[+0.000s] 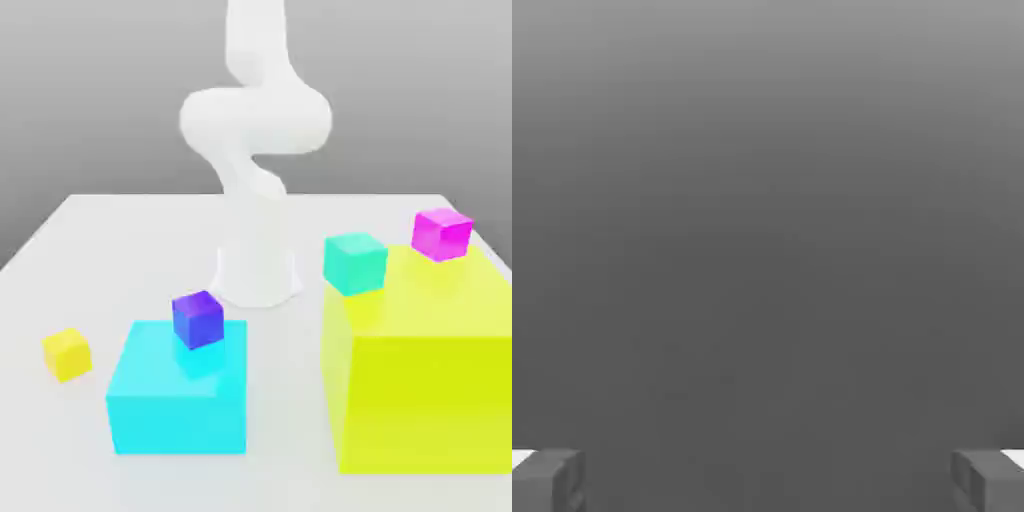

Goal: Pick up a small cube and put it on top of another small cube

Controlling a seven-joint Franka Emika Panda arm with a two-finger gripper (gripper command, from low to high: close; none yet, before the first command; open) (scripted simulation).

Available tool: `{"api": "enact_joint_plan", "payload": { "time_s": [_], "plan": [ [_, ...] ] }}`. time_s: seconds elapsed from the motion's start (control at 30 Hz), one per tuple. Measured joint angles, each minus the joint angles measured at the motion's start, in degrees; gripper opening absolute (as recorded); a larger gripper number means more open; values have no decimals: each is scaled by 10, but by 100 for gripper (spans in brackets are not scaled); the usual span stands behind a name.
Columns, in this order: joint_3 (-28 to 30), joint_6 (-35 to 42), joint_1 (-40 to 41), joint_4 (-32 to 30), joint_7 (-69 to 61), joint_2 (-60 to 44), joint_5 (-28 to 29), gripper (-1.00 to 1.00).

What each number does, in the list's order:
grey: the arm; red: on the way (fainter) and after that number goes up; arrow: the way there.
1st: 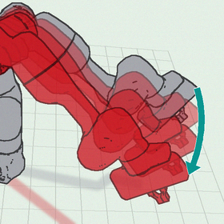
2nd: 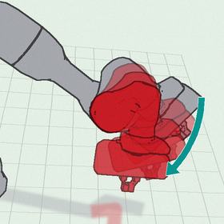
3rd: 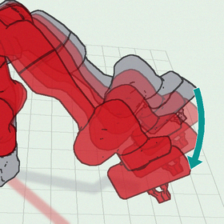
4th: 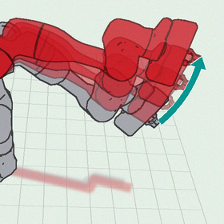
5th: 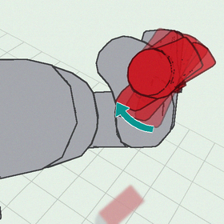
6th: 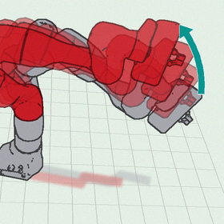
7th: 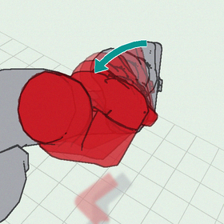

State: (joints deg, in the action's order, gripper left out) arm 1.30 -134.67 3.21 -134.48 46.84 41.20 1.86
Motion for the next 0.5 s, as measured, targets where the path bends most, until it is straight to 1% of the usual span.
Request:
{"api": "enact_joint_plan", "payload": {
  "time_s": [0.3,0.5],
  "plan": [
    [73,-105,112,-98,26,-168,53,0],
    [140,-174,174,-162,22,-278,60,0]
  ]
}}
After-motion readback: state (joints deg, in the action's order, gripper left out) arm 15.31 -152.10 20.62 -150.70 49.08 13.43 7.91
